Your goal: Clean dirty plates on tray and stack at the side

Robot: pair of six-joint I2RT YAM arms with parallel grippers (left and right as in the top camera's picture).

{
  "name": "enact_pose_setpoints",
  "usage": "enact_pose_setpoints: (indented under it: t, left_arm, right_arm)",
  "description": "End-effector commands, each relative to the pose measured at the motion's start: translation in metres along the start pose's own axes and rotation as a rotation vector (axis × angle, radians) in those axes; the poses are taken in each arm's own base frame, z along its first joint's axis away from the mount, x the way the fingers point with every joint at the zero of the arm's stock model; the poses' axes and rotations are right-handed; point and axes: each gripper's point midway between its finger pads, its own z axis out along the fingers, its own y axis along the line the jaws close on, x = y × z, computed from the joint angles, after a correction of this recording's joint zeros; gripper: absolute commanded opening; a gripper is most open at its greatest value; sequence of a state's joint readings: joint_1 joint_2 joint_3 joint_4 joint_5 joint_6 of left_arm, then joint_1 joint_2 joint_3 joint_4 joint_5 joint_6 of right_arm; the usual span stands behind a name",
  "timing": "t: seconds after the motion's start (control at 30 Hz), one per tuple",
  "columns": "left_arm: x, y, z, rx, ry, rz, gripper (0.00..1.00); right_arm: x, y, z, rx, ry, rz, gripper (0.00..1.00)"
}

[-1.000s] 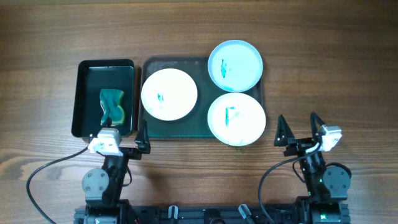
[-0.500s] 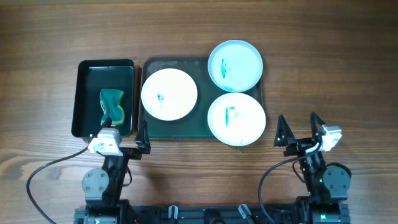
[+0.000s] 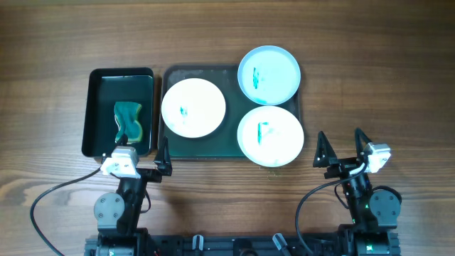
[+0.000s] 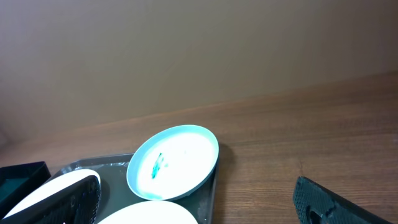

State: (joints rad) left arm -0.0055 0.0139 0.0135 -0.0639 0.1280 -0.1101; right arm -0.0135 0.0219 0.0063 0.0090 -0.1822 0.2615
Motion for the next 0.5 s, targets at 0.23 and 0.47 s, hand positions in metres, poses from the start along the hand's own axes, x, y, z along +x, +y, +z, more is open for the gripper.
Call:
enact_pose_setpoints:
  t: [0.23, 0.47]
  left_arm:
    - [0.0021, 0.0025, 0.0001, -0.012, 0.0, -0.003, 1.0]
    - [0.0023, 0.0026, 0.0001, -0.012, 0.0, -0.002, 1.0]
  right_arm:
    - [-0.0023, 0.001, -0.0004, -0.002, -0.011, 0.005, 1.0]
    - [-0.0023, 0.001, -0.0004, -0.002, -0.011, 0.005, 1.0]
